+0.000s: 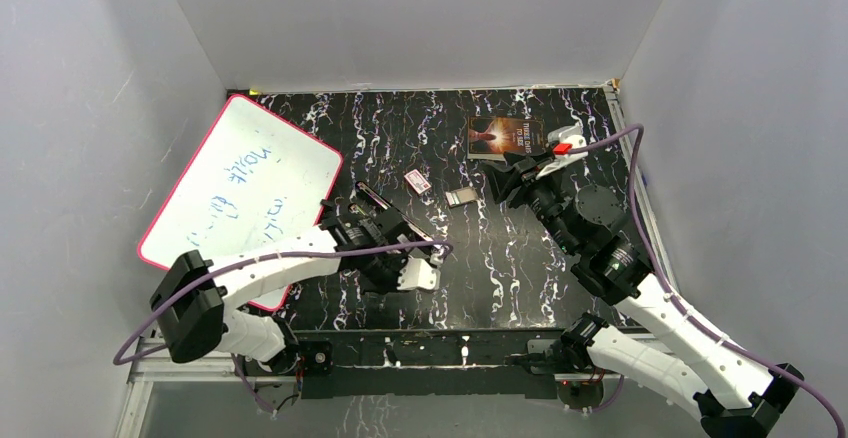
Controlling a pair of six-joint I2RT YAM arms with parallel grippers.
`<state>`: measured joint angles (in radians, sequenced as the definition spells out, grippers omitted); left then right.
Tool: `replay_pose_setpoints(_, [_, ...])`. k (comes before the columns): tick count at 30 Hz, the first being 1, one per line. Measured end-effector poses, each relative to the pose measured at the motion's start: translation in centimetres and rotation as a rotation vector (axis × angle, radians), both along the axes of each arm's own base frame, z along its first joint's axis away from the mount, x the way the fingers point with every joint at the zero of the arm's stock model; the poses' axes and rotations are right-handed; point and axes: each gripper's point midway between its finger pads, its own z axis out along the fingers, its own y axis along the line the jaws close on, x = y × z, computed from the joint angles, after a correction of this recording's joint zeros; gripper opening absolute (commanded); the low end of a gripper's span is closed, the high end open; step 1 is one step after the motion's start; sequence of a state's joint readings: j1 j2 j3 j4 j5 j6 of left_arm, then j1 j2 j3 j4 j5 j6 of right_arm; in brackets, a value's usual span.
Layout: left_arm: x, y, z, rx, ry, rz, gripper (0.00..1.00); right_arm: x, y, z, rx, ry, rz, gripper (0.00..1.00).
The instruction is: Load the staples into the stapler
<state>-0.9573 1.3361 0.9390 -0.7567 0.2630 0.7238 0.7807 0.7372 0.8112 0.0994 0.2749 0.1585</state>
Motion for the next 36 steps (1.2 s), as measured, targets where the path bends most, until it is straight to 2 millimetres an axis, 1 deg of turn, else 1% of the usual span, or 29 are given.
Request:
replay_pose_setpoints(2, [-0.1, 0.6, -1.0, 0.046, -0.004, -0.018, 0.00, 0.1, -0.1, 0.0, 0.000, 0.001, -0.008, 0.59])
replay_pose_setpoints(4, [0.0, 0.7, -1.6, 0.066, -0.017, -0.028, 0.00, 0.1, -0.2, 0.0, 0.000, 0.001, -0.012, 0.59])
replay_pose_setpoints(9, [0.9, 0.1, -2.3, 0.071, -0.052, -0.041, 0.00, 0.3, 0.0, -0.4, -0.008, 0.010, -0.015, 0.59])
replay_pose_setpoints(12, [1.4, -0.1, -3.4, 0.098, -0.054, -0.048, 0.00, 0.5, 0.2, -0.8, -0.017, 0.020, -0.014, 0.60])
replay_pose_setpoints(16, [1.3, 0.2, -5.0, 0.138, -0.043, -0.061, 0.01, 0.6, 0.3, -1.4, -0.031, 0.037, -0.014, 0.60])
replay_pose_setpoints(18, [1.3, 0.5, -5.5, 0.154, -0.043, -0.067, 0.04, 0.6, 0.3, -1.5, -0.036, 0.042, -0.014, 0.60])
replay_pose_setpoints(22, [1.3, 0.7, -5.7, 0.165, -0.052, -0.069, 0.18, 0.6, 0.3, -1.6, -0.036, 0.044, -0.015, 0.60])
replay_pose_setpoints(24, [1.4, 0.7, -5.8, 0.162, -0.056, -0.070, 0.22, 0.6, 0.3, -1.6, -0.038, 0.045, -0.014, 0.60])
replay_pose_setpoints(30, [1.2, 1.0, -6.4, 0.177, -0.044, -0.073, 0.30, 0.8, 0.5, -2.3, -0.053, 0.064, -0.014, 0.60])
replay_pose_setpoints(34, [1.1, 0.9, -6.5, 0.177, -0.043, -0.072, 0.34, 0.8, 0.5, -2.5, -0.057, 0.069, -0.014, 0.61])
replay_pose_setpoints(36, [1.1, 0.9, -6.4, 0.175, -0.043, -0.067, 0.38, 0.8, 0.5, -2.6, -0.059, 0.071, -0.015, 0.61])
